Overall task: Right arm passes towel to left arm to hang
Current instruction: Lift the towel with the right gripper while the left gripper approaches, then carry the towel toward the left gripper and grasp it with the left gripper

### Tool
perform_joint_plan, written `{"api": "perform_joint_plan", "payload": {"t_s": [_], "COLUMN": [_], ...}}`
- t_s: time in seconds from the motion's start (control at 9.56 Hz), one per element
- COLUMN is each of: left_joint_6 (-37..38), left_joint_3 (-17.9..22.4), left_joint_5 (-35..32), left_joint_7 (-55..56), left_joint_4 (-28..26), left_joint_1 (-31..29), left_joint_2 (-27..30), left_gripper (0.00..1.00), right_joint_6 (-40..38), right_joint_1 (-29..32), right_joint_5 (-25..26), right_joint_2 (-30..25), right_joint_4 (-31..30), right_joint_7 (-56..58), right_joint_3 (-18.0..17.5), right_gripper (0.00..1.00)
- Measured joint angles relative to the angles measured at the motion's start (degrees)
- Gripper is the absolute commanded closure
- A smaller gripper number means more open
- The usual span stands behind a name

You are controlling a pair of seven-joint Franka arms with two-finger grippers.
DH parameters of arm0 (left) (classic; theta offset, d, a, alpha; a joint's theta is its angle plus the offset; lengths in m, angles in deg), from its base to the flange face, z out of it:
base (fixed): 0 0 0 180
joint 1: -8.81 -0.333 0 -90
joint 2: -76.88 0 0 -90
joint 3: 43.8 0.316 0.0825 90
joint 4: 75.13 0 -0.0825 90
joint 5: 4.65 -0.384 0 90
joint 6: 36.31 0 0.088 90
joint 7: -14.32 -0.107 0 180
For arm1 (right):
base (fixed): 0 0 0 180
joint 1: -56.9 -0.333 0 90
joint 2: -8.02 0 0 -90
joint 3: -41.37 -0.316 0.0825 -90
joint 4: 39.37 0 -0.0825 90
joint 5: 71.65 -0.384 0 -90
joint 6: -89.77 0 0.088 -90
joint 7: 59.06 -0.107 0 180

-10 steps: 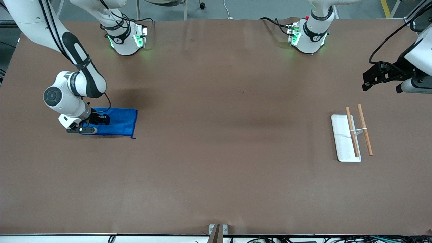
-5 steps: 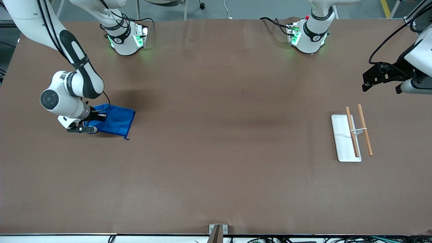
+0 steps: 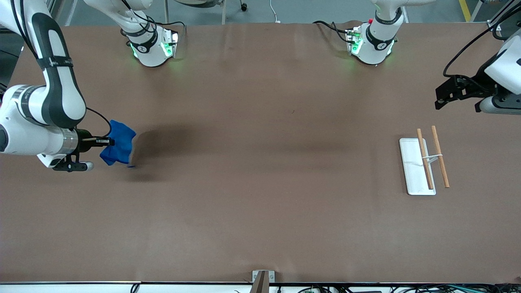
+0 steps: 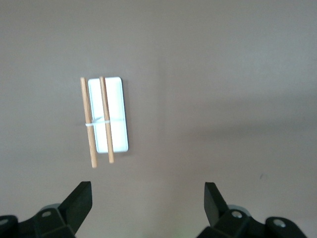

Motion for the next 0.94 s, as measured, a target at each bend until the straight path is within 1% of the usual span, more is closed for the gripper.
{"api": "perform_joint_plan", "payload": {"t_s": [0.21,0.31,0.42,0.52,0.63,0.84,0.94], "left_joint_6": [7.1,8.6,9.0,8.6,7.4,4.4,4.0], "left_joint_3": [0.1,0.1,0.1,0.1,0.2,0.4,0.4], "left_joint_5": [1.2,4.6,10.4,18.5,27.6,45.7,54.1], "left_joint_7": [0.0,0.0,0.0,-1.4,-5.5,-13.3,-15.1], "left_joint_4": [0.0,-0.4,-1.6,-2.8,-3.8,-7.4,-10.5], "left_joint_1": [-0.1,-0.2,-1.1,-3.7,-7.3,-13.1,-14.1], "left_joint_2": [0.0,-0.2,-1.1,-3.3,-6.7,-13.3,-14.6], "left_gripper": [0.0,0.0,0.0,0.0,0.0,0.0,0.0], "right_joint_6": [-3.7,-4.3,-4.3,-4.3,-4.3,-3.2,-0.8], "right_joint_1": [-0.6,-0.9,-1.1,-1.3,-1.5,-2.1,-2.4], "right_joint_5": [-8.9,-14.0,-20.3,-26.7,-32.2,-41.0,-45.1], "right_joint_2": [-0.1,-0.2,-0.3,-0.4,-0.7,-1.1,-1.1], "right_joint_4": [4.2,5.6,6.2,6.5,6.9,7.6,7.7], "right_joint_7": [0.0,0.0,-0.1,0.0,0.0,-0.1,-0.6], "right_joint_3": [-2.6,-4.3,-6.1,-8.2,-10.3,-14.3,-16.8], "right_gripper": [1.0,1.0,1.0,1.0,1.0,1.0,1.0]}}
